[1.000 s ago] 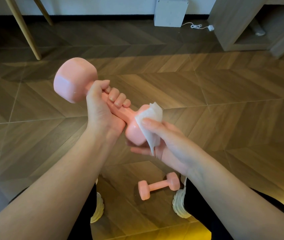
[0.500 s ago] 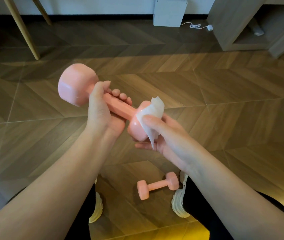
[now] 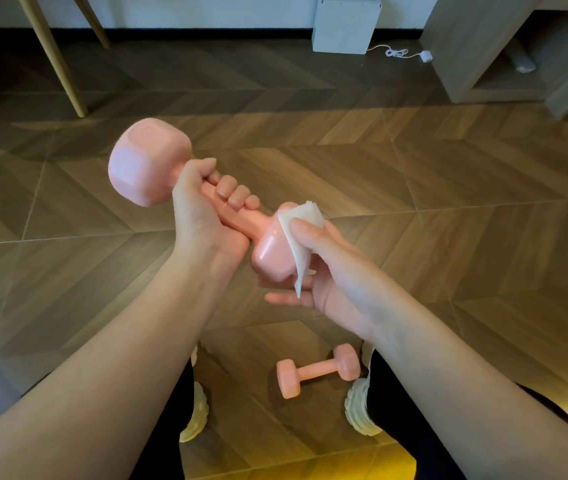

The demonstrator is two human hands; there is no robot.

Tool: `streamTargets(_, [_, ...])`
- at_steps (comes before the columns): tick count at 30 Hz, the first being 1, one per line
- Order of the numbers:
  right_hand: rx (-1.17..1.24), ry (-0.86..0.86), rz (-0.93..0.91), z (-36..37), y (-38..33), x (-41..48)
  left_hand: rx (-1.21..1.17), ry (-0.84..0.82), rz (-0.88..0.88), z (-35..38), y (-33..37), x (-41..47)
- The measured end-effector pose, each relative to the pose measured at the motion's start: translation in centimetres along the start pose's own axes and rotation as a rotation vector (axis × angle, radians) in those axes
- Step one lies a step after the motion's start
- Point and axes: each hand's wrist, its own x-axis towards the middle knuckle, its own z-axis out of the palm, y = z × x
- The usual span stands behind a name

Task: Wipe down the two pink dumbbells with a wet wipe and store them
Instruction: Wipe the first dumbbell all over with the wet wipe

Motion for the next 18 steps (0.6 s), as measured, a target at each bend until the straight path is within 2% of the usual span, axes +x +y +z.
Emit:
streamTargets(5, [-0.078, 0.091, -0.079, 0.2, 0.7, 0.2, 0.031, 0.093, -0.028, -0.2, -0.4, 0.1])
streamTargets(8, [-0.152, 0.207, -0.102, 0.7, 1.1, 0.5, 0.057, 0.071, -0.034, -0.2, -0.8, -0.1])
streamTargets(10, [-0.152, 0.222, -0.093, 0.7, 1.1, 0.6, 0.070, 0.050, -0.034, 0.0, -0.8, -0.1])
streamTargets(14, [-0.015, 0.109, -0.047, -0.1, 0.2, 0.4, 0.038, 0.052, -0.041, 0.1, -0.4, 0.1])
streamTargets(16, [-0.036, 0.001, -0.063, -0.7, 0.0, 0.2, 0.007, 0.063, -0.041, 0.0, 0.0, 0.2])
streamTargets(18, [-0.108, -0.028, -0.093, -0.7, 0.2, 0.1, 0.002, 0.066, -0.037, -0.1, 0.1, 0.3])
